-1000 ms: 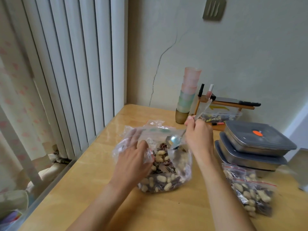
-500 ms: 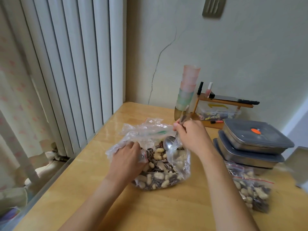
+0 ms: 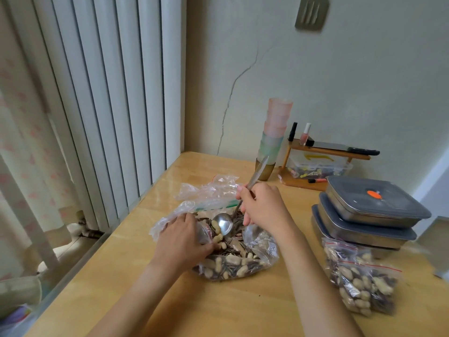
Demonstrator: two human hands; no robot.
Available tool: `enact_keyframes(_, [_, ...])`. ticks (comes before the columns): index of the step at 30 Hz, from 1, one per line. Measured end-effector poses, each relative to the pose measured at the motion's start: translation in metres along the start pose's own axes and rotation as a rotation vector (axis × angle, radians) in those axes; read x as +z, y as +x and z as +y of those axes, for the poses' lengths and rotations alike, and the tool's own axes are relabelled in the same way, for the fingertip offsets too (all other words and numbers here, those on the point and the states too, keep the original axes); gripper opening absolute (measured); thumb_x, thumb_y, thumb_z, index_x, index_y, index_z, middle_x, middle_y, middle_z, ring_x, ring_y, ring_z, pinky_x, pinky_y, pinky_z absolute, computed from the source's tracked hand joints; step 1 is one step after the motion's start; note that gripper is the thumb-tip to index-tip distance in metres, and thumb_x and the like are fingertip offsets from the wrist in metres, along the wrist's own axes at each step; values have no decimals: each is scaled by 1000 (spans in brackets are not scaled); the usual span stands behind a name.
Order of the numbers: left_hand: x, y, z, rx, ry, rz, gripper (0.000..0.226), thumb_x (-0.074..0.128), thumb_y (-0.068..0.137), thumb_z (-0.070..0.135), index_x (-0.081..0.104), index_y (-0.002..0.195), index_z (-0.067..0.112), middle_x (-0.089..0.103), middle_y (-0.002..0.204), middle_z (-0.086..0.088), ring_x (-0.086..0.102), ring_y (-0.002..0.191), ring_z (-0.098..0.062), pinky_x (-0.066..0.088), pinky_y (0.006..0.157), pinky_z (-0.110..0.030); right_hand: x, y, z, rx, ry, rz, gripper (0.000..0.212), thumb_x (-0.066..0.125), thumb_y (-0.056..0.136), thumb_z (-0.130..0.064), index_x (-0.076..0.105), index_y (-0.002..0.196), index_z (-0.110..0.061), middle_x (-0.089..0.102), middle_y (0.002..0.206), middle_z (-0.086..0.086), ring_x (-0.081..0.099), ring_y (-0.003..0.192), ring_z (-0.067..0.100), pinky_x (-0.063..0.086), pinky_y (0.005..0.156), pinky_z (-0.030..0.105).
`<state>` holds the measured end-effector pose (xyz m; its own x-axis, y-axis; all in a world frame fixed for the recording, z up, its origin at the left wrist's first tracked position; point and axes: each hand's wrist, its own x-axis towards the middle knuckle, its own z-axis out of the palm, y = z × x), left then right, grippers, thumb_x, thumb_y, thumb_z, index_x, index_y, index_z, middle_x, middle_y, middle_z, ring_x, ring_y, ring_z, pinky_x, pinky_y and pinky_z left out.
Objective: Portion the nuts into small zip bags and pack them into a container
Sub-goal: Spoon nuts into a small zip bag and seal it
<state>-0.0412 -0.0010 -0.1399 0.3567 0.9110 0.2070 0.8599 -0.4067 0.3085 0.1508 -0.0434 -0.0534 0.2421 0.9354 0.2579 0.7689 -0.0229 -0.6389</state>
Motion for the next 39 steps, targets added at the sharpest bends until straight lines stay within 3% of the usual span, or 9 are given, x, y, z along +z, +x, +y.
enact_keyframes(3, [-1, -2, 1, 1, 9, 23, 72, 60, 81, 74, 49, 125, 19, 54, 133, 4, 51, 124, -19, 43, 102, -33, -1, -1, -2, 42, 54, 62, 44, 44, 108, -43, 65, 88, -10, 71, 62, 7, 68, 48, 10, 61, 63, 33])
enact_keyframes(6, [-2, -3, -1, 1, 25, 26, 68, 60, 84, 68, 49, 128, 18, 55, 133, 2, 51, 125, -20, 44, 103, -33, -3, 1, 0, 40, 33, 166, 38, 45, 108, -34, 65, 92, -8, 70, 59, 5, 68, 49, 7, 58, 58, 19])
enact_keyframes(9, [-1, -3, 0, -6, 19, -13, 62, 61, 87, 61, 49, 128, 17, 53, 129, 1, 49, 125, -22, 45, 102, -33, 1, 1, -2, -12, 18, 127, 40, 47, 108, -32, 66, 85, -7, 70, 57, 3, 67, 49, 4, 60, 61, 23])
enact_keyframes(13, [-1, -2, 2, -22, -110, -41, 37, 65, 87, 39, 47, 109, 14, 51, 108, -2, 52, 101, -22, 40, 75, -25, 7, -3, -12, -72, 73, 57, 40, 48, 108, -30, 68, 82, -7, 71, 59, 2, 68, 49, 7, 58, 60, 20])
enact_keyframes(16, [1, 1, -1, -40, -218, -29, 36, 73, 82, 29, 47, 102, 13, 46, 102, 0, 47, 93, -19, 34, 64, -21, 11, -2, -13, -25, 117, 80, 41, 48, 108, -27, 68, 80, -4, 72, 59, 4, 69, 47, 12, 59, 55, 24])
enact_keyframes(25, [7, 3, 5, 62, -344, 48, 33, 77, 75, 21, 51, 95, 15, 42, 95, 8, 45, 85, -15, 38, 65, -16, 11, 4, 11, 295, 462, 107, 33, 54, 107, -26, 68, 93, 0, 75, 67, 13, 76, 62, 29, 64, 64, 38])
enact_keyframes(30, [6, 1, 6, 50, -349, 117, 36, 78, 79, 32, 52, 100, 19, 48, 103, 7, 49, 93, -16, 35, 70, -22, 3, 3, 24, 440, 655, 148, 28, 55, 107, -18, 66, 97, 6, 75, 72, 21, 77, 68, 34, 63, 58, 29])
enact_keyframes(35, [1, 2, 7, 55, -366, 100, 35, 75, 83, 37, 47, 95, 21, 46, 94, 10, 46, 79, -6, 34, 60, -18, -16, 5, 31, 460, 652, 210, 27, 55, 107, -19, 67, 96, 3, 76, 72, 20, 77, 67, 32, 63, 65, 32])
enact_keyframes(39, [5, 5, 13, 30, -223, 112, 25, 64, 83, 30, 46, 98, 21, 47, 92, 9, 46, 88, -18, 36, 79, -32, -32, 4, 36, 454, 573, 262, 29, 55, 107, -23, 68, 95, 0, 75, 70, 17, 77, 65, 29, 62, 61, 30])
